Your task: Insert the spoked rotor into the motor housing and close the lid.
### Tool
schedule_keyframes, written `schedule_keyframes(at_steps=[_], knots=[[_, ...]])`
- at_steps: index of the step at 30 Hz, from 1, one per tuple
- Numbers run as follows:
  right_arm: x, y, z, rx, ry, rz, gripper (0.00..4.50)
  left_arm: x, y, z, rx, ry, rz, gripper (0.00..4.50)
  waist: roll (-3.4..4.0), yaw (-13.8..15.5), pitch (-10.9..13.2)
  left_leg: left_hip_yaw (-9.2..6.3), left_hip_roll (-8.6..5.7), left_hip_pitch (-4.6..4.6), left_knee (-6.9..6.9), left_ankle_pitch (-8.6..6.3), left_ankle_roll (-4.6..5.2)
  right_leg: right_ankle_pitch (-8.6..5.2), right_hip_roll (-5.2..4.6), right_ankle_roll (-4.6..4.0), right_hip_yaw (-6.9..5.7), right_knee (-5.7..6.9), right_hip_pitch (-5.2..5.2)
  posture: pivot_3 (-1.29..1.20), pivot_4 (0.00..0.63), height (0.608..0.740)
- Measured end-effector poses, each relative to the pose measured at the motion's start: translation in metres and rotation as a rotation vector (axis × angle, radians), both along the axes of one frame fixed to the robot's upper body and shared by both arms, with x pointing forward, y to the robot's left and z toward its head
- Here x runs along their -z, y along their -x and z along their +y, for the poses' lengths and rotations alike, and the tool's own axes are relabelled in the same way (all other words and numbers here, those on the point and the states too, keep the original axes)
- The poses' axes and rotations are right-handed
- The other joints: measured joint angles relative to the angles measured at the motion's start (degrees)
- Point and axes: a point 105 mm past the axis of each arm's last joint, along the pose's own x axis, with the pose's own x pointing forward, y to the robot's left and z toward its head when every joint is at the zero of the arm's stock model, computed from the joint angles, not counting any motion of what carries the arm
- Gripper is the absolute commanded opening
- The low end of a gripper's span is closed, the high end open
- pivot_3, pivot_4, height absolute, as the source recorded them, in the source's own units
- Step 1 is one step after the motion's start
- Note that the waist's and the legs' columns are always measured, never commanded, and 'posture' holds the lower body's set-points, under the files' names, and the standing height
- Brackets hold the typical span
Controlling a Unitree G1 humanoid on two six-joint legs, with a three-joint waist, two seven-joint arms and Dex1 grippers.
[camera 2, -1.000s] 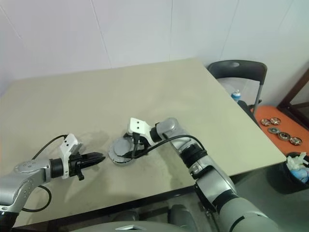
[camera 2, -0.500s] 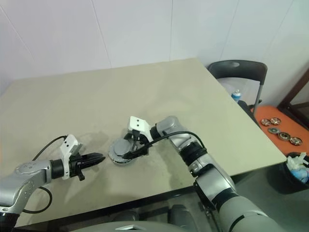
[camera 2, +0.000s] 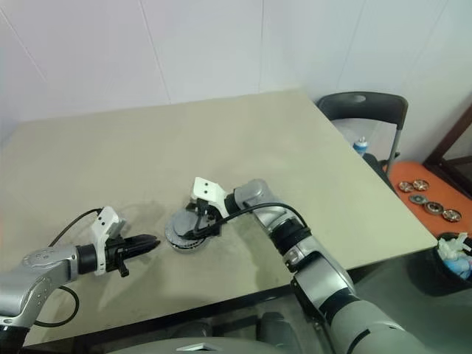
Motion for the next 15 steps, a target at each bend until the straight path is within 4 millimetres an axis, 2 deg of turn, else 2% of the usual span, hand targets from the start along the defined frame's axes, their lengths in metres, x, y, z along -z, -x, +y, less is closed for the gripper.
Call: schedule_keyframes(at_steps=[1,7,15], knots=[[0.0000,0.0004,-0.0003,-0.004,0.001,-0.001,4.49,0.0004,0.0001,0.0004,-0.001,-0.001,0.001,0.93,0.00,0.0,0.0,0.00,0.00,0.00,0.00,0.00,0.00,0.00,0.00,0.00,0.00,0.00,0.00,0.00,0.000,0.740],[0.0009,0.0017,0.0000,-0.012,-0.004,-0.008,3.23,0.0009,0.0001,0.0011,-0.002,-0.006,0.000,0.93,-0.01,0.0,0.0,0.00,0.00,0.01,0.01,0.00,0.00,0.00,0.00,0.00,0.00,0.01,0.00,0.00,0.000,0.740],[0.0012,0.0003,-0.0025,-0.028,0.009,-0.018,3.23,0.0021,-0.0003,0.0021,-0.008,-0.005,0.002,0.93,-0.03,0.2,0.0,0.00,-0.01,0.04,0.07,-0.02,0.04,0.01,-0.01,-0.02,0.00,0.10,0.02,0.00,0.000,0.740]])
